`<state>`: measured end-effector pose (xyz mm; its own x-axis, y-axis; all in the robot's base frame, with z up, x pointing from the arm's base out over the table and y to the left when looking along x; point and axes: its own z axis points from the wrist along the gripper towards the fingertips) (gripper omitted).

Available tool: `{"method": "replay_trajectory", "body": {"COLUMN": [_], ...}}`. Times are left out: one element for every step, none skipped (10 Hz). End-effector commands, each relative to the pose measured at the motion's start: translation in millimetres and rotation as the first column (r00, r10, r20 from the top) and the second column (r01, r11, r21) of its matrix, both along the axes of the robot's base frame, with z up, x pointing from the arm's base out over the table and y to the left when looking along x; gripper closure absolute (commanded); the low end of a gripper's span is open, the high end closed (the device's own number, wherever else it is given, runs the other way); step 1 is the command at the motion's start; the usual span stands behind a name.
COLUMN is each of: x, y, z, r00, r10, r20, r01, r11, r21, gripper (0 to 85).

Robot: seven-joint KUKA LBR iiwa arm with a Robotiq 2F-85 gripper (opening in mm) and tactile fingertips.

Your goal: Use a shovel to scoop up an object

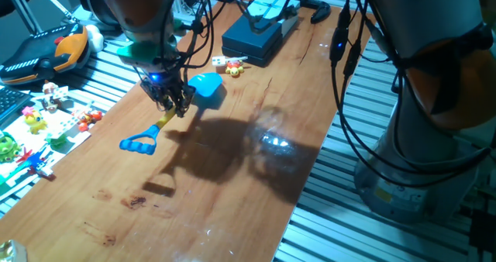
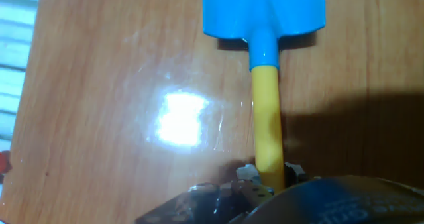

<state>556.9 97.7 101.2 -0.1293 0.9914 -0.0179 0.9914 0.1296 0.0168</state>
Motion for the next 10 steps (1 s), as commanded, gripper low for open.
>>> {"method": "replay_trajectory", "body": {"x": [-0.1,0.0,1.1,1.5,1.6,0.6,-2.7,-5.6,-8.1,-10.5], "y": [0.2,-1.5,-3.6,-7.6,-13.2,-19.1,-25.5,-28.1,-28.0,-28.4], "z": [-0.1,0.3,-0.4,-2.1,-4.2,-5.1,-4.7,-5.6,-8.2,-12.1], "r00": [1.0,1.0,1.0,1.0,1.0,1.0,1.0,1.0,1.0,1.0], "r10": [0.006,0.017,0.017,0.011,0.002,-0.006,-0.004,-0.002,-0.006,-0.008], "r20": [-0.003,-0.015,-0.02,-0.02,-0.017,-0.016,-0.016,-0.016,-0.01,-0.004], "r01": [-0.006,-0.016,-0.016,-0.01,-0.001,0.007,0.005,0.003,0.006,0.008], "r11": [1.0,0.999,0.999,0.999,0.998,0.998,0.998,0.998,0.998,0.999], "r21": [0.013,0.043,0.046,0.052,0.057,0.062,0.063,0.066,0.06,0.051], "gripper": [84.3,84.3,84.3,84.3,84.3,84.3,84.3,84.3,84.3,84.3]}}
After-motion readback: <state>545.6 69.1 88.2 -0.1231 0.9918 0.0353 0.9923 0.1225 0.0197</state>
